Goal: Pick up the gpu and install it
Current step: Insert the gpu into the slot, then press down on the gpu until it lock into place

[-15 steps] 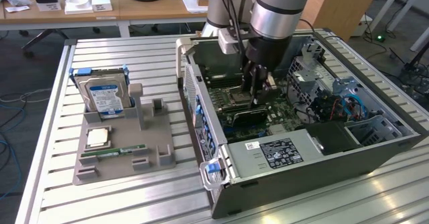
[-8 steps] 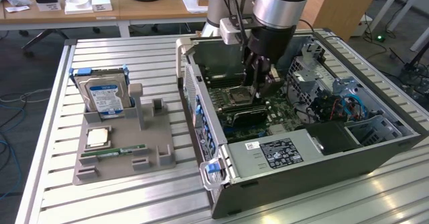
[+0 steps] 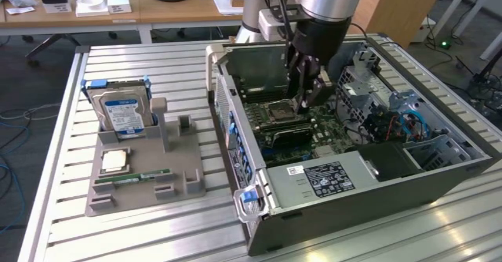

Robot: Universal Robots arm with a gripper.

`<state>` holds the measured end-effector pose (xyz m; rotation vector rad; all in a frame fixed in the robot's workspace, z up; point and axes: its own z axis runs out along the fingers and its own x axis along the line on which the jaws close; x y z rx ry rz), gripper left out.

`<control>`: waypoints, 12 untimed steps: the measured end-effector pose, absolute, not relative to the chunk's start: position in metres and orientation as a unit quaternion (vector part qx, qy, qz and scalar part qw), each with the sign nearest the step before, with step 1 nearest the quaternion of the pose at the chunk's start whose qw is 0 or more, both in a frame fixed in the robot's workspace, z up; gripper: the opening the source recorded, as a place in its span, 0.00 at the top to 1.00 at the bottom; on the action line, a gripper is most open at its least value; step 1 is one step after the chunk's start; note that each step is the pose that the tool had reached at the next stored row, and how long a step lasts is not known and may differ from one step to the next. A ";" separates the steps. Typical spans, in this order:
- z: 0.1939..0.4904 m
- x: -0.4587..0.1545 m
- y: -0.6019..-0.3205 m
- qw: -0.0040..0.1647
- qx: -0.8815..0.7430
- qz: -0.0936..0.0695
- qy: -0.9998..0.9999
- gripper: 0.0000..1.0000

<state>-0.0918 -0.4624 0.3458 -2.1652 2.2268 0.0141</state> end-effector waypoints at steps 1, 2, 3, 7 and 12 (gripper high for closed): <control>0.348 -0.092 -0.462 0.018 -0.697 0.005 0.717 0.43; 0.349 -0.092 -0.462 0.018 -0.697 0.005 0.717 0.43; 0.349 -0.092 -0.462 0.018 -0.697 0.005 0.717 0.43; 0.350 -0.092 -0.462 0.018 -0.697 0.005 0.717 0.43; 0.350 -0.092 -0.462 0.018 -0.697 0.005 0.717 0.43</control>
